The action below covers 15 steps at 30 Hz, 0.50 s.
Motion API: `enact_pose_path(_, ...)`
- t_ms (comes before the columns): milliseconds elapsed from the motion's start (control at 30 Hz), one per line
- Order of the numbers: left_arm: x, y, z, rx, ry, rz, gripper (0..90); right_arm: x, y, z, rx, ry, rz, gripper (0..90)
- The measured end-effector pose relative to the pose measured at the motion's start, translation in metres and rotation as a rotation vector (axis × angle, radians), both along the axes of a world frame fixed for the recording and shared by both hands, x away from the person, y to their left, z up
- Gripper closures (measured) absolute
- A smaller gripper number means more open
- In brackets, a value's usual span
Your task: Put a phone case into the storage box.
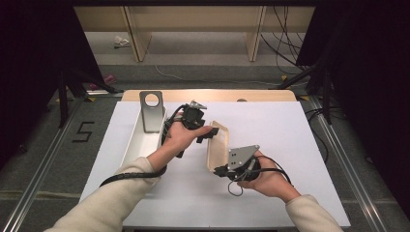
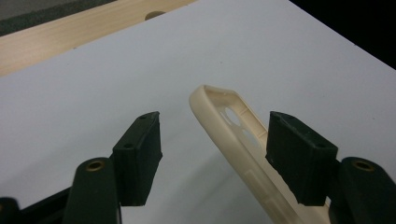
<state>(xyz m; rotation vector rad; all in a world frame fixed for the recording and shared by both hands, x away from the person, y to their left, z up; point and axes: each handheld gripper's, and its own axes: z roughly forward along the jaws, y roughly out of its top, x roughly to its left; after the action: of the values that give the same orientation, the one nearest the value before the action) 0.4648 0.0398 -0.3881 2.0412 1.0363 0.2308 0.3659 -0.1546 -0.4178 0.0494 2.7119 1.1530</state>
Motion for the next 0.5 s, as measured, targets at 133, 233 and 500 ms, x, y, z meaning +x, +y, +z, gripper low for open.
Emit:
enact_pose_path(133,0.0022,-0.0006,-0.0028,-0.008,0.028,0.010,40.8,-0.0008,0.0011,0.0006,0.001,-0.004,0.002,87.3)
enact_pose_path(233,0.0033,0.0000,-0.0040,-0.030,0.044,0.024,47.3,-0.0009,0.0015,0.0007,-0.001,-0.010,0.006,87.3)
enact_pose_path(500,0.0034,-0.0008,-0.0025,-0.084,0.105,0.045,64.4,-0.0016,0.0025,0.0007,-0.005,-0.013,0.016,87.3)
